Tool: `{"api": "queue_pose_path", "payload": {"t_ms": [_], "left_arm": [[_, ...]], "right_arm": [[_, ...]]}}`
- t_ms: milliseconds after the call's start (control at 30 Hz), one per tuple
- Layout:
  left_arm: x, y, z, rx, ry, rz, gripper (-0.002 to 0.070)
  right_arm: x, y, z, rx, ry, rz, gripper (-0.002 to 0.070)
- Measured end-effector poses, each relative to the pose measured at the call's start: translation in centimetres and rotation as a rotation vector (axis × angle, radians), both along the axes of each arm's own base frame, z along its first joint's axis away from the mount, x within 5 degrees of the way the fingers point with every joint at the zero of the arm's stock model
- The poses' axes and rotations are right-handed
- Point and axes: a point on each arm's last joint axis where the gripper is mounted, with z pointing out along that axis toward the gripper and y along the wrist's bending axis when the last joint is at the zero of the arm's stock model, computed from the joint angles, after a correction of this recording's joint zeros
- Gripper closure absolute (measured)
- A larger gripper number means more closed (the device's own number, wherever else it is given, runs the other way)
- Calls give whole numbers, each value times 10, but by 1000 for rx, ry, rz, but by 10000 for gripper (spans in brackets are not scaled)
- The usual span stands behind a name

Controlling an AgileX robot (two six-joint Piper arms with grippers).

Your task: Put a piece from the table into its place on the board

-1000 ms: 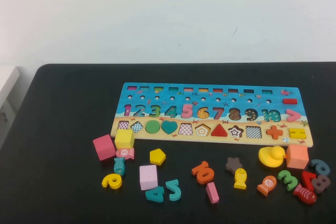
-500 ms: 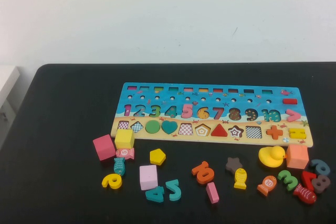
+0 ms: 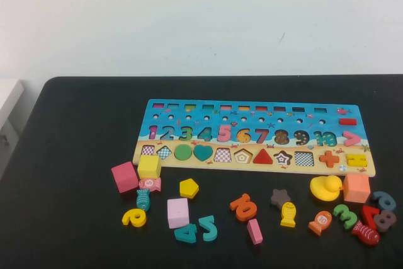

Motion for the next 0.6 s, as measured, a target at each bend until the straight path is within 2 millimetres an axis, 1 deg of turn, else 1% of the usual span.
{"api": "queue_pose_path", "payload": {"t_ms": [133, 400, 433, 600], "left_arm": [[2, 0, 6, -5, -76, 3, 676], [2, 1, 34, -16, -387, 16, 676], [1, 2, 41, -18, -463, 18, 676], [-2, 2, 52, -39, -589, 23, 676]], "right_arm": [[0, 0, 0, 0, 0, 0, 658], [0, 0, 0, 0, 0, 0, 658], [0, 0, 0, 0, 0, 0, 658], [0, 0, 0, 0, 0, 0, 657]]}}
